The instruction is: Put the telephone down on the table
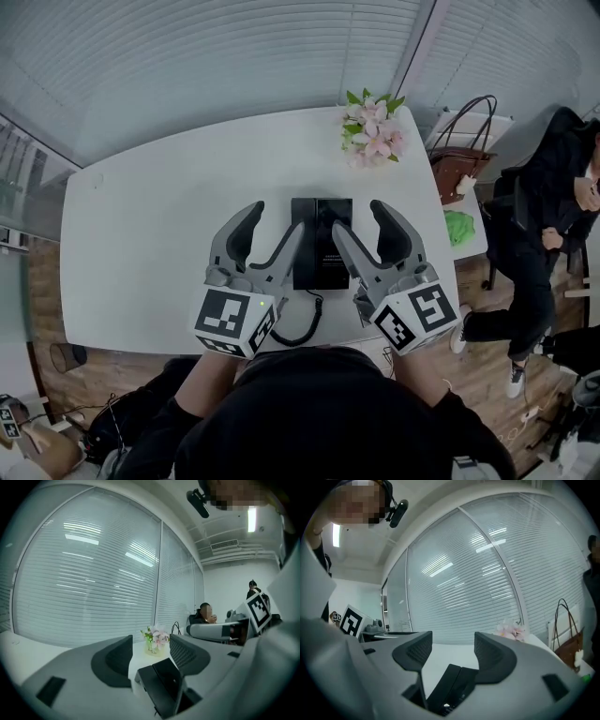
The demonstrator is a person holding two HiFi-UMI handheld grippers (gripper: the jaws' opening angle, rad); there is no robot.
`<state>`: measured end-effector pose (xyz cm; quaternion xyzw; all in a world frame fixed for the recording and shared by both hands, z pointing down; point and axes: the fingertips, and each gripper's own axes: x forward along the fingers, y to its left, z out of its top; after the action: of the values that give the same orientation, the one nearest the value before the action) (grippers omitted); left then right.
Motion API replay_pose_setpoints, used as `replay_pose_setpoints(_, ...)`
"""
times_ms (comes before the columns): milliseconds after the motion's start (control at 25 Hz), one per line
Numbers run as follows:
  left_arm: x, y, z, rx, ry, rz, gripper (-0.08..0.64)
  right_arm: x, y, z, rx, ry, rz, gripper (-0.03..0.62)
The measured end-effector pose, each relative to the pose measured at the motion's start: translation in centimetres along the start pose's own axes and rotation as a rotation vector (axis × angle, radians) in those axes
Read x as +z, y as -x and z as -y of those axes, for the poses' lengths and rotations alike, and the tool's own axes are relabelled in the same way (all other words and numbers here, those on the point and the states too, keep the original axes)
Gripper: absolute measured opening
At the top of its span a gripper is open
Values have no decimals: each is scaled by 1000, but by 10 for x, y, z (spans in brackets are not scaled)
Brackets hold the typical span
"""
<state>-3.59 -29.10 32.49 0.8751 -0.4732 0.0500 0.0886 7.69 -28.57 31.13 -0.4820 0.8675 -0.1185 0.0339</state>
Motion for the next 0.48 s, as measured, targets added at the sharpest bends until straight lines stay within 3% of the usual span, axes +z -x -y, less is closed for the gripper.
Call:
replay_pose_setpoints(240, 26, 5, 3, 3, -50, 61, 241, 22, 3, -6, -7, 38, 52, 274)
replay_pose_setpoints(480, 38, 8, 3, -1, -45, 97, 224, 39, 4, -9, -10, 65, 95, 273)
